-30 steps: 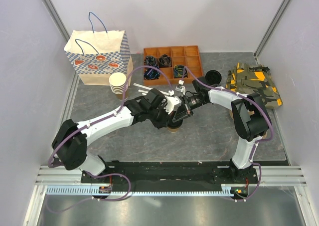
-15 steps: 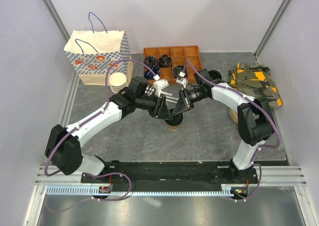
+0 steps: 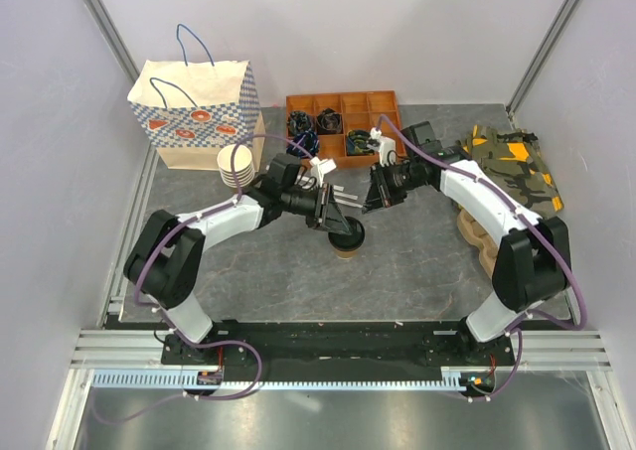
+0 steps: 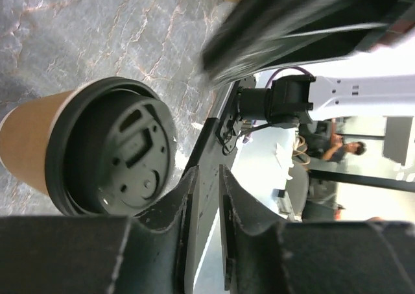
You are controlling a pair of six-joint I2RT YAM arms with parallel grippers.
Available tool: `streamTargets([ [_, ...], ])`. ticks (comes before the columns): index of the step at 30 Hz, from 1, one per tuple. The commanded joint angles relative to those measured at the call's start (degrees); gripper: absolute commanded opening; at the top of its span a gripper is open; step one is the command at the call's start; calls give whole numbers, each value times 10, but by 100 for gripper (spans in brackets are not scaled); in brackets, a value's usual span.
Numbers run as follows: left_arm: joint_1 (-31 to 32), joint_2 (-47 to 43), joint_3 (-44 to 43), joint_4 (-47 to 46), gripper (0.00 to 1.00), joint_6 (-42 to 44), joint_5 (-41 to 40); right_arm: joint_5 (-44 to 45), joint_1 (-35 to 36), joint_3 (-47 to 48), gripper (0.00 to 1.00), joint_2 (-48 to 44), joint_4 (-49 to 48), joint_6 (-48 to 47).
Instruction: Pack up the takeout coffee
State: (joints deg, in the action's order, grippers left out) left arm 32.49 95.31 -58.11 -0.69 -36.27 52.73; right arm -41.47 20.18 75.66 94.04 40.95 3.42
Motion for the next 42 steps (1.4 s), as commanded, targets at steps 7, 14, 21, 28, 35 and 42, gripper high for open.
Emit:
streamTargets([
  [7,-10,58,1,-48,19,-57,19,184,58,49,20,-28,63,-67],
  [14,-14,70,8,-48,12,-61,22,206,91,65,25,-19,69,-66],
  [21,-17,75,10,-33,7,-56,15,216,114,84,26,-18,77,-63],
  [28,-18,83,6,-26,3,-50,12,248,133,97,25,-14,89,-78],
  [35,-18,91,4,-10,2,-38,2,247,133,32,22,15,42,-91],
  [42,-19,99,-2,31,2,-12,-10,242,134,-9,16,37,24,-94],
])
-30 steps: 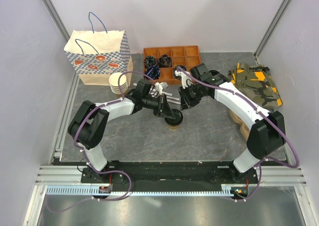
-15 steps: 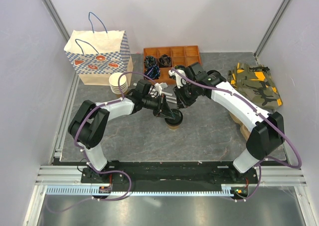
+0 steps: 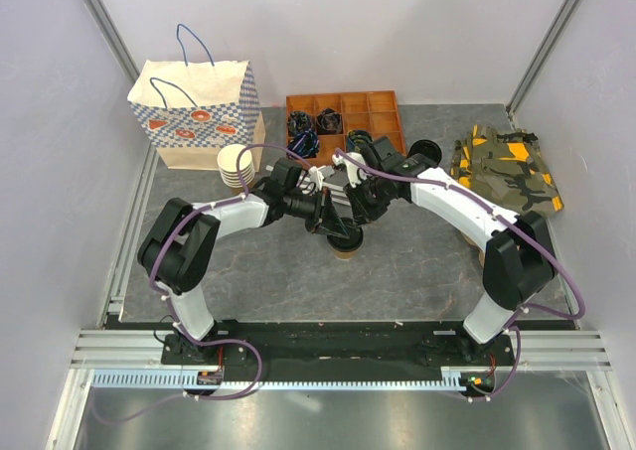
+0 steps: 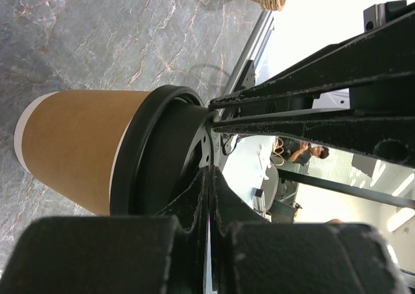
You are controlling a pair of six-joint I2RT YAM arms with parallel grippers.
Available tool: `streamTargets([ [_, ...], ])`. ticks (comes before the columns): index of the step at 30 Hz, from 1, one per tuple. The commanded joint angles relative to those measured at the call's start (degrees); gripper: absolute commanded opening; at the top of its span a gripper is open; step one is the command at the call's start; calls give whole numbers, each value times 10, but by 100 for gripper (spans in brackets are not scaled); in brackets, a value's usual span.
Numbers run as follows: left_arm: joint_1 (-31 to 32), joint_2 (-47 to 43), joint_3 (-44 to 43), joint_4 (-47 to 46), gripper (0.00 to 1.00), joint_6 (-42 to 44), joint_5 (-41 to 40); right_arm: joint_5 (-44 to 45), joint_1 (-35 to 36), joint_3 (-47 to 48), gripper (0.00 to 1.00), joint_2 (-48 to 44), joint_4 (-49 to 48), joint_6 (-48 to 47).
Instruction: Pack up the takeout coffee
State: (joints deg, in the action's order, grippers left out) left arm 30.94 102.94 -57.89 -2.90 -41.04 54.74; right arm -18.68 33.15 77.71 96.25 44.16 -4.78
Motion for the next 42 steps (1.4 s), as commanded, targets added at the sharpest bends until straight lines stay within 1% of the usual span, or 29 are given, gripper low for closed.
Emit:
streamTargets([
  [1,-4,24,-3,54,2,36,-31,13,3,-27,15,13,-6,-13],
  [4,-4,27,-3,58,2,39,-34,8,4,1,15,3,8,-11],
  [9,-4,30,-7,60,2,40,-34,-25,3,46,17,-18,18,5],
  [13,-4,31,-10,61,2,42,-34,-37,4,74,18,-17,20,19],
  [18,-5,31,-10,63,2,44,-34,-24,4,59,17,3,7,9],
  [21,-7,33,-9,64,2,46,-33,-24,4,36,17,17,-12,8],
  [25,-9,33,-5,66,2,49,-32,0,4,-14,16,37,-41,2],
  [27,-11,32,-3,65,2,50,-31,2,4,-22,15,39,-44,3],
  [29,-11,31,-3,65,2,51,-31,3,3,-20,15,28,-40,4],
  [35,-12,18,-12,53,2,47,-23,-9,3,33,17,4,-12,8],
  [38,-12,-9,-28,38,2,39,-8,-22,3,53,19,-12,-5,11],
  [41,-12,-49,-48,32,7,32,1,-42,-3,71,24,-25,0,13],
  [42,-12,-58,-56,31,11,31,1,-45,-5,79,25,-26,2,14],
])
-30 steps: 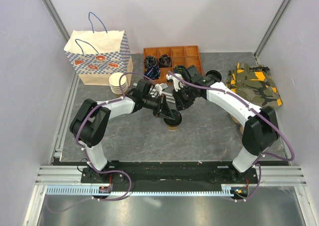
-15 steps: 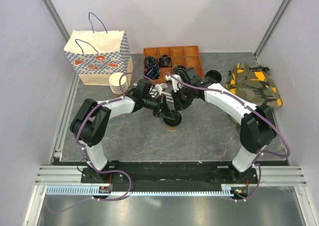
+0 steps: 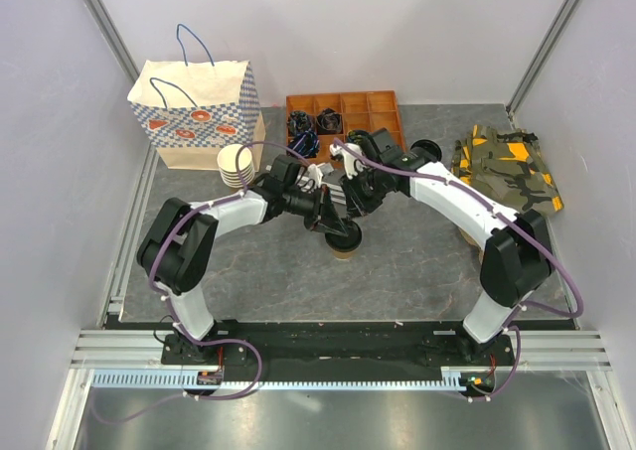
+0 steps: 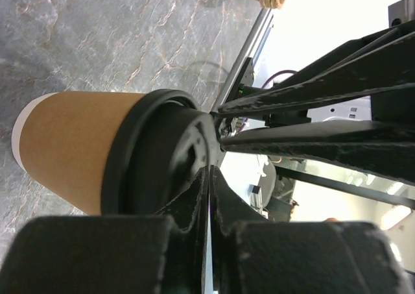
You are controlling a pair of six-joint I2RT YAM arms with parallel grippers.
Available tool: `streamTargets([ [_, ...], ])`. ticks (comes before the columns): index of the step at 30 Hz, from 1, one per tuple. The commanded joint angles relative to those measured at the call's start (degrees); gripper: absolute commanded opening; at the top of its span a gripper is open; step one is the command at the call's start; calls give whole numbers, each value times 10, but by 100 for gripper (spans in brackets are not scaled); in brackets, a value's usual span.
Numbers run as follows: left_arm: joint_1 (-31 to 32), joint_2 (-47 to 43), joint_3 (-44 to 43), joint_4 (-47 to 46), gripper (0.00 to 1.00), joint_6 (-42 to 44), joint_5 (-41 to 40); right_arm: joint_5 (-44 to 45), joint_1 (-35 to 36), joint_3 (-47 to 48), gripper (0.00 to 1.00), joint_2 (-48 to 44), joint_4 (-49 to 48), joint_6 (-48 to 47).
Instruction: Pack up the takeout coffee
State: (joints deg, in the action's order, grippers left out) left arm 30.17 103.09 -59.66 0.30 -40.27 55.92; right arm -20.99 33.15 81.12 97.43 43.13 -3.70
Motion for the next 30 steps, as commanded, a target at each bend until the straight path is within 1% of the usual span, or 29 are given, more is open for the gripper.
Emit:
streamTargets([
  [1,-5,-68,-42,-1,14,22,-11,-25,-7,47,26,-42,18,4],
  [2,-6,-87,-43,0,19,20,-12,-26,-10,49,28,-43,20,5],
  [3,-6,-96,-45,1,22,20,-13,-31,-13,50,28,-46,23,6],
  [6,-13,-135,-34,30,25,28,-24,-52,-19,41,28,-57,24,13],
  [7,-15,-147,-31,64,26,35,-32,-59,-19,37,28,-62,24,17],
  [8,-18,-156,-29,85,26,47,-62,-68,-19,24,26,-65,22,24],
  [9,-18,-180,-29,108,25,77,-84,-79,-18,15,26,-67,10,31],
  [10,-18,-190,-31,157,25,93,-107,-97,-18,5,25,-70,2,51],
  [11,-16,-200,-32,177,26,123,-155,-107,-18,-18,25,-71,-8,58],
  [12,-15,-214,-38,202,26,136,-185,-117,-18,-28,25,-71,-29,67],
  [13,-13,-220,-40,218,26,150,-232,-141,-19,-36,24,-69,-39,85],
  [14,-6,-223,-48,255,27,179,-257,-153,-19,-51,23,-67,-48,91],
  [16,1,-231,-51,278,28,202,-304,-179,-19,-63,20,-57,-75,105],
  [17,2,-234,-48,291,30,215,-313,-186,-19,-71,20,-52,-81,112],
  [19,13,-240,-46,303,31,223,-351,-195,-19,-79,18,-40,-96,118],
  [20,18,-240,-45,306,32,243,-353,-202,-19,-89,18,-37,-102,125],
  [22,33,-249,-40,306,32,252,-361,-208,-22,-100,17,-28,-121,133],
  [26,73,-265,-26,279,27,285,-397,-240,-37,-115,15,-1,-130,143],
  [30,117,-273,-32,243,22,324,-430,-258,-48,-119,13,17,-131,147],
])
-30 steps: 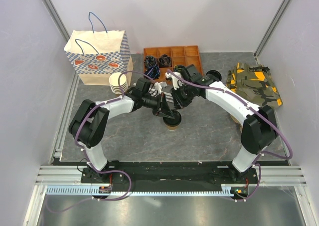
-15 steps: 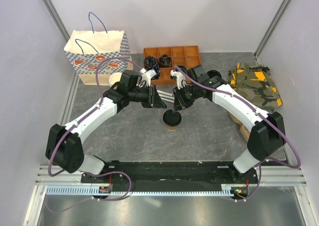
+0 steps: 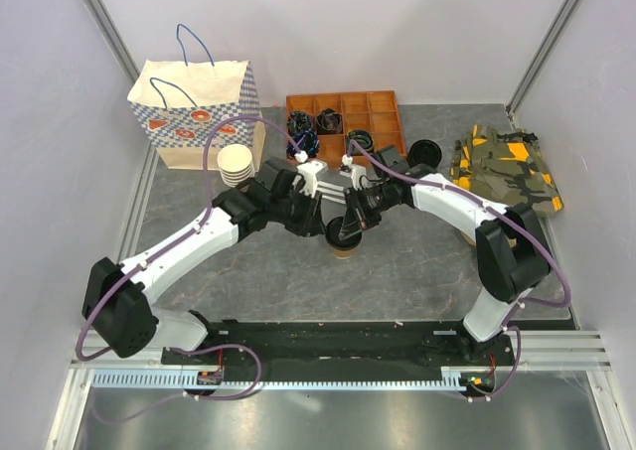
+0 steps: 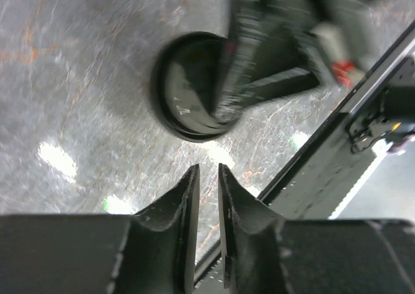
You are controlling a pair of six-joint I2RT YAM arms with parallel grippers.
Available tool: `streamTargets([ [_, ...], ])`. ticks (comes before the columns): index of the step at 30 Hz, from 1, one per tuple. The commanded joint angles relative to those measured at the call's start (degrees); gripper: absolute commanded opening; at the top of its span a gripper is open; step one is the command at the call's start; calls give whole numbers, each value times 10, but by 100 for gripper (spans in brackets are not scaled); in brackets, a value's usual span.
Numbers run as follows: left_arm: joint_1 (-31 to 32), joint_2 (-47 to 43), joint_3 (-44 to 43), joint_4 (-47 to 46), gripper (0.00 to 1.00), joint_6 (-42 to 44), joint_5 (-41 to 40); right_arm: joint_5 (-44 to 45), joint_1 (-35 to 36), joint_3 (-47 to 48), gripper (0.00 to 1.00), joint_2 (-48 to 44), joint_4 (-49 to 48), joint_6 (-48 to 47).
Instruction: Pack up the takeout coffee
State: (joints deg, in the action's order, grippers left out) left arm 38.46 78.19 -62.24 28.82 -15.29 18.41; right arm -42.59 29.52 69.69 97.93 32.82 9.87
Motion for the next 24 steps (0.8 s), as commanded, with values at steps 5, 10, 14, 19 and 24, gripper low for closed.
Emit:
streamTargets([
  [5,77,-20,-10,-62,11,111,-101,-52,-19,-8,12,23,-28,12],
  [10,82,10,-30,-80,4,133,-123,-63,-28,-10,11,34,-28,16],
  [14,82,32,-32,-91,2,141,-115,-67,-30,-7,11,41,-28,16],
  [19,81,59,-3,-126,2,143,-101,-68,-33,-7,10,45,-27,15],
  [24,80,110,8,-114,2,145,-96,-72,-37,-9,10,57,-27,11],
])
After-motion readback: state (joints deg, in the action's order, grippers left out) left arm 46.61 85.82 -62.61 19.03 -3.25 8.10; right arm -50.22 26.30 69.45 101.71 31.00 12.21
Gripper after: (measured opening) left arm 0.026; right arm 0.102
